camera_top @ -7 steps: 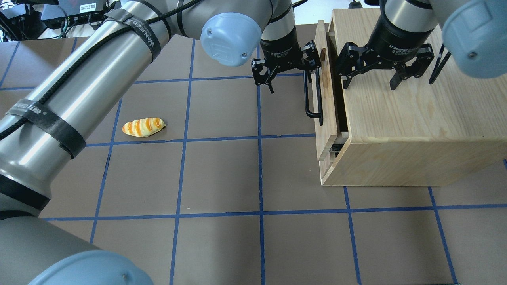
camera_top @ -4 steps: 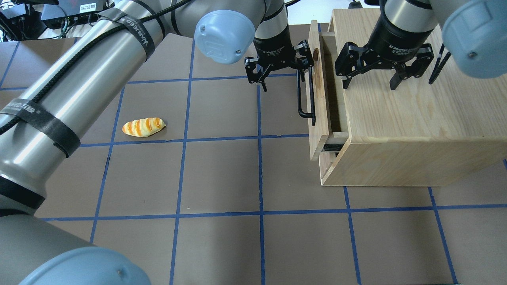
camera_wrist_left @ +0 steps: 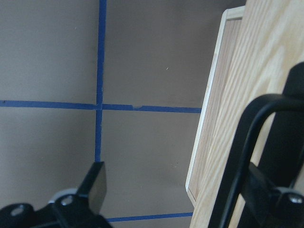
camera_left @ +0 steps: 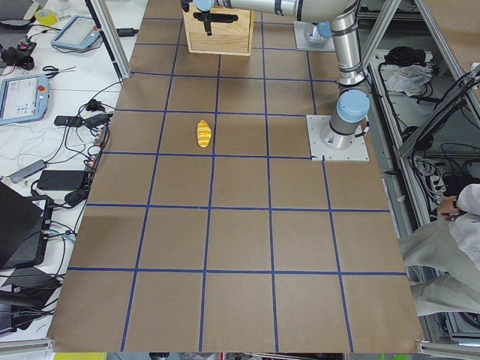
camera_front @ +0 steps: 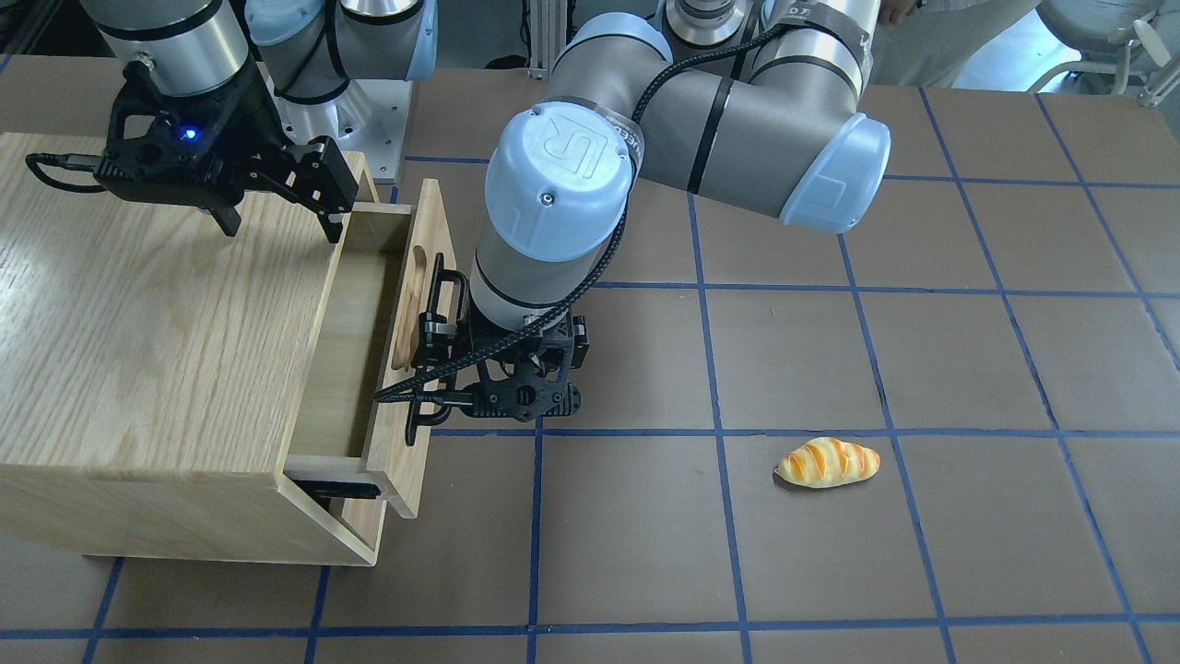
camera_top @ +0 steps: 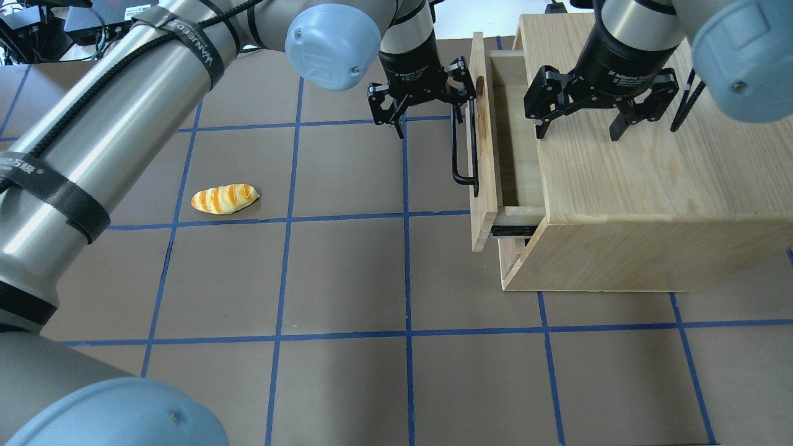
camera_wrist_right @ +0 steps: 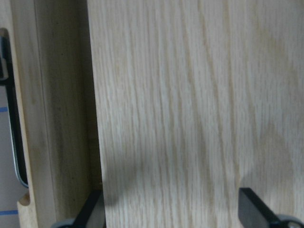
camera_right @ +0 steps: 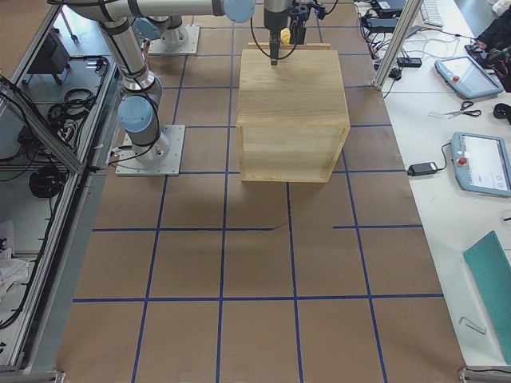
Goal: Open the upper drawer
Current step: 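Pull the upper drawer outward by its handle with the left gripper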
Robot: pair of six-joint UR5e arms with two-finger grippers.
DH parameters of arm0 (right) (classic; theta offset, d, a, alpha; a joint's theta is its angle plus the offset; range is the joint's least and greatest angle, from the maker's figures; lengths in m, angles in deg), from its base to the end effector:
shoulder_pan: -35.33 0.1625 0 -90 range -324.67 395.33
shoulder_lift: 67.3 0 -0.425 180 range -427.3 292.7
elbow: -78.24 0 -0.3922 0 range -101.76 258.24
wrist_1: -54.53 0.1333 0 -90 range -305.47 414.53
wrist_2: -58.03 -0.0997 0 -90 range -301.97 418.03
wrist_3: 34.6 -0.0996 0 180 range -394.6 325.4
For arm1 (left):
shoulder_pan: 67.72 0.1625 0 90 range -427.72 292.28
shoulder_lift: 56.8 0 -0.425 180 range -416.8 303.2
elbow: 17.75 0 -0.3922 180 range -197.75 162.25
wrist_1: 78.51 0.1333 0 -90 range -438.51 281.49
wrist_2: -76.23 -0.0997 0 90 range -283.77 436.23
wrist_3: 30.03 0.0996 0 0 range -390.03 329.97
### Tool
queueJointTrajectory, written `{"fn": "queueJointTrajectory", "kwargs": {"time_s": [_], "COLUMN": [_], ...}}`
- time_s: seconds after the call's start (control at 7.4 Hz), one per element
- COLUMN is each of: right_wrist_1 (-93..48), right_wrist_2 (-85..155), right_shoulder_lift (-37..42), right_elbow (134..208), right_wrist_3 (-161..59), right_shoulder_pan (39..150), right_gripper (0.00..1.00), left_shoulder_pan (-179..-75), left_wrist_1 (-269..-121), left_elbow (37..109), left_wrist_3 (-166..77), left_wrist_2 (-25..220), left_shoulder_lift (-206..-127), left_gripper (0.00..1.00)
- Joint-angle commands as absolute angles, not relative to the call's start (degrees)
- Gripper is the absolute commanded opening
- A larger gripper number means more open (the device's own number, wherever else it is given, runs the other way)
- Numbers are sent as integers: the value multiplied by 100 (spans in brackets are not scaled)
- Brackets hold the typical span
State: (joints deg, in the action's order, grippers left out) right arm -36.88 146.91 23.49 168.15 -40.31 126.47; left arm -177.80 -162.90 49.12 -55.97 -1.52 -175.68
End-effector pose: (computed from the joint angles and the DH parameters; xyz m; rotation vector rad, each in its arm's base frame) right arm 0.1450 -0.4871 0.4980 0.1238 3.1167 -0.0604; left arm -0.3836 -0.5997 0.3978 0.1508 -2.9392 -0.1268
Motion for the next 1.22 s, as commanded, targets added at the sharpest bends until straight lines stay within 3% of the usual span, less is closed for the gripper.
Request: {"fn": "queueJointTrajectory", "kwargs": {"time_s": [0.0, 1.08], "right_wrist_1": [-3687, -3687], "right_wrist_2": [14698, 14698], "right_shoulder_lift": [2349, 2349], "right_elbow": [16816, 16816], "right_wrist_3": [-4031, -4031], "right_shoulder_pan": [12647, 12647], "right_gripper": [100, 100], "left_shoulder_pan": [-17697, -17434], "left_wrist_1": [-16315, -16543], "left_elbow": [4931, 4931], "left_wrist_3": [-5412, -4998], "left_wrist_2": [-243, -367], "left_shoulder_lift": [-17562, -17475], "left_gripper": [100, 100]}}
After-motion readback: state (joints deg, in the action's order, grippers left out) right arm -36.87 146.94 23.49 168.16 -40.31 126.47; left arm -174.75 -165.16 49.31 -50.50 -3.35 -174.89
